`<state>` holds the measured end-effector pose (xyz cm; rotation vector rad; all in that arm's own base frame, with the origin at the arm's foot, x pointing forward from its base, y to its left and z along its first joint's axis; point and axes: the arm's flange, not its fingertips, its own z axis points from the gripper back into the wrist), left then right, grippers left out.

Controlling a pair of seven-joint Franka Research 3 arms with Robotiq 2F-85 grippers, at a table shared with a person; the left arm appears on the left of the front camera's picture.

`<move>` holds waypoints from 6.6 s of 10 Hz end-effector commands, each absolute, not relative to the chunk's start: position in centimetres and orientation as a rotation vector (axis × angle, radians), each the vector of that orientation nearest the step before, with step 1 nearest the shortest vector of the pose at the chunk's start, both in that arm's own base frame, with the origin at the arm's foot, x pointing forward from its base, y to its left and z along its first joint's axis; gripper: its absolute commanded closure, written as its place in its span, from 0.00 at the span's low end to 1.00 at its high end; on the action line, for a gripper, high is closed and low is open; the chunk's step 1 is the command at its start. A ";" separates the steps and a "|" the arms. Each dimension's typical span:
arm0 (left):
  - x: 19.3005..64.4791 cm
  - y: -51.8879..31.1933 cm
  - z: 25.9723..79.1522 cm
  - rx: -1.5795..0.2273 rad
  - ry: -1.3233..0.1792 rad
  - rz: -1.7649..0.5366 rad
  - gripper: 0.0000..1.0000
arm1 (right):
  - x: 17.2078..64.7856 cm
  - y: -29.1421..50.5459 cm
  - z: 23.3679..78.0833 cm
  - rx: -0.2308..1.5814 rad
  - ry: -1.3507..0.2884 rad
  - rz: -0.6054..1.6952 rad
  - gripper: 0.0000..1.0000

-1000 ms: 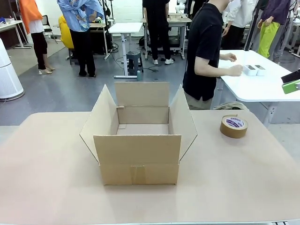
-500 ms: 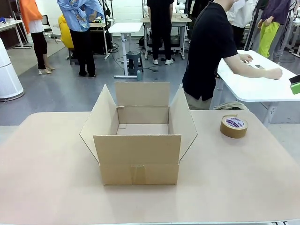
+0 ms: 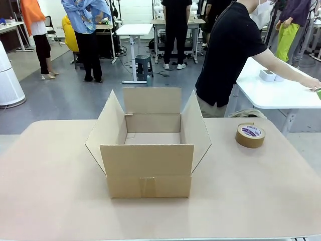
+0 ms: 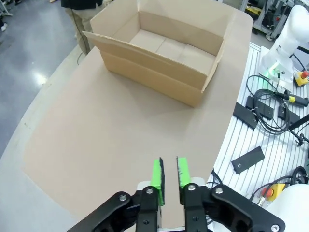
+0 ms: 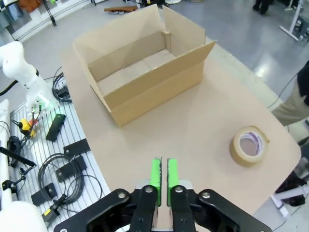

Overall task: Wrap the clocks to prevent damage.
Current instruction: Open the side flaps of the Package Box.

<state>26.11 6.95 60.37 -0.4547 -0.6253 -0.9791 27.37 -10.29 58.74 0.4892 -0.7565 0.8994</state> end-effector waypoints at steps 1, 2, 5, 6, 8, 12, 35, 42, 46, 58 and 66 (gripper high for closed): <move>26.9 7.3 61.3 -0.472 -0.555 -0.979 1.00 | 27.8 -10.6 59.0 0.506 -0.717 0.850 1.00; 26.8 7.3 61.3 -0.487 -0.537 -0.966 1.00 | 27.8 -10.8 58.9 0.512 -0.712 0.837 1.00; 26.7 7.7 62.1 -0.516 -0.516 -0.951 1.00 | 27.7 -11.4 58.9 0.520 -0.688 0.817 1.00; 26.9 7.1 60.8 -0.499 -0.536 -0.964 1.00 | 27.7 -10.7 58.5 0.514 -0.729 0.831 1.00; 26.9 7.1 60.8 -0.499 -0.536 -0.964 1.00 | 27.7 -10.7 58.5 0.514 -0.729 0.831 1.00; 26.9 7.1 60.8 -0.499 -0.536 -0.964 1.00 | 27.7 -10.7 58.5 0.514 -0.729 0.831 1.00; 31.7 -27.9 61.7 0.158 -0.227 -0.171 1.00 | 35.6 24.9 62.6 0.053 -0.366 0.357 0.99; 38.8 -28.1 55.3 -0.040 -0.320 -0.158 1.00 | 39.9 26.5 54.2 0.077 -0.311 0.212 0.99; 42.9 -27.7 52.2 0.000 -0.306 -0.120 1.00 | 41.9 26.1 50.5 0.027 -0.301 0.161 0.99; 43.9 -25.0 48.7 0.131 -0.276 -0.078 1.00 | 42.6 24.9 47.1 0.027 -0.279 0.183 0.99; 46.7 -22.9 43.4 0.047 -0.184 -0.069 1.00 | 45.9 23.1 38.9 0.030 -0.116 0.120 0.99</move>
